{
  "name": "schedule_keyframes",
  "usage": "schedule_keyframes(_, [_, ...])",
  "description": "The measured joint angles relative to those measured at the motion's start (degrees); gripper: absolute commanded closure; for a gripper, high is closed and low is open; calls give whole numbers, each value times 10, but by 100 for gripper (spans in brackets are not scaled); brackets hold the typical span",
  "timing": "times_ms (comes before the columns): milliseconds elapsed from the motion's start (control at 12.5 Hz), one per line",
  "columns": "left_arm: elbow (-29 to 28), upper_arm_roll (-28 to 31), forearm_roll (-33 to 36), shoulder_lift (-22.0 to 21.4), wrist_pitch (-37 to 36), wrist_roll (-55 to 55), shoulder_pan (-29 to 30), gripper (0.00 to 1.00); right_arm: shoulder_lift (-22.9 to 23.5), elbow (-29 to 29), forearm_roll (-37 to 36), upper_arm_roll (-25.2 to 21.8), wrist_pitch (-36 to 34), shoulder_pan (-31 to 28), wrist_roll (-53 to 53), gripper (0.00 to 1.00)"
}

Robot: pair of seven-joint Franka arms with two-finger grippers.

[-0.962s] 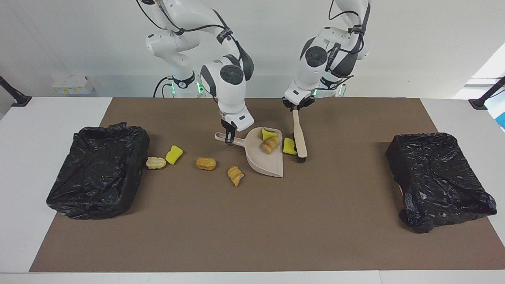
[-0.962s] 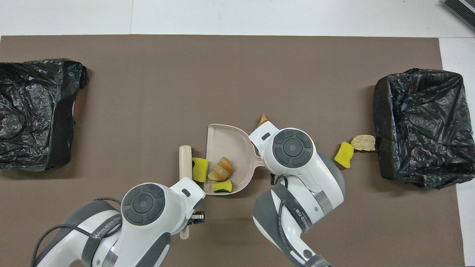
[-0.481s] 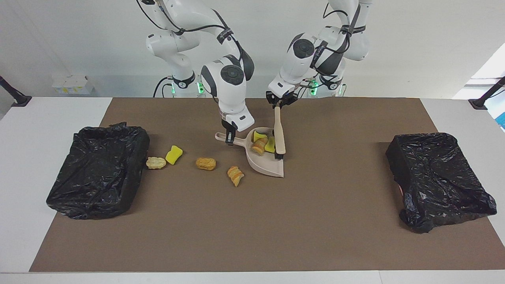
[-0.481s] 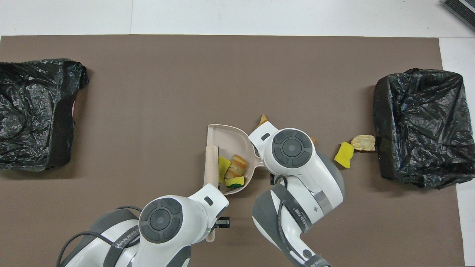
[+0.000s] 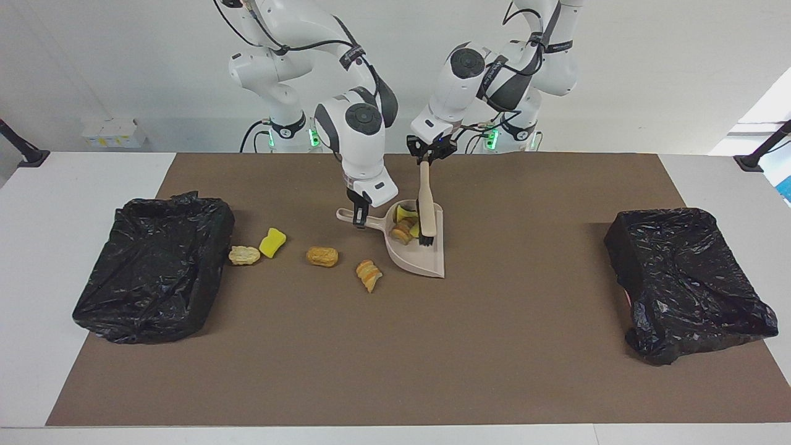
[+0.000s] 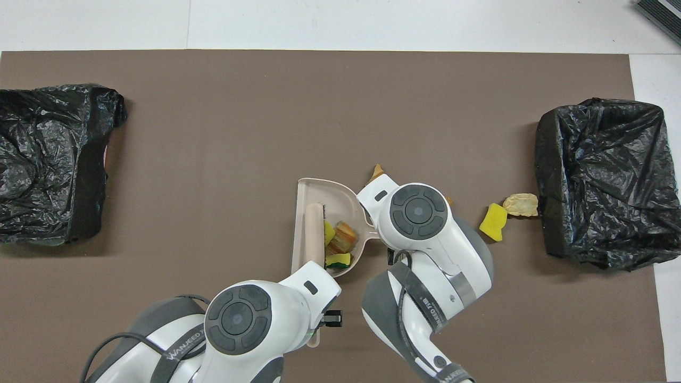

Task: Sweep and dump trash in bin

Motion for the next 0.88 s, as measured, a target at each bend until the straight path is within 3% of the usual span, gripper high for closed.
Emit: schedule_keyframes(882, [60,6,0,-11,-97,-9,3,100,1,0,0,0,0,0,0,100])
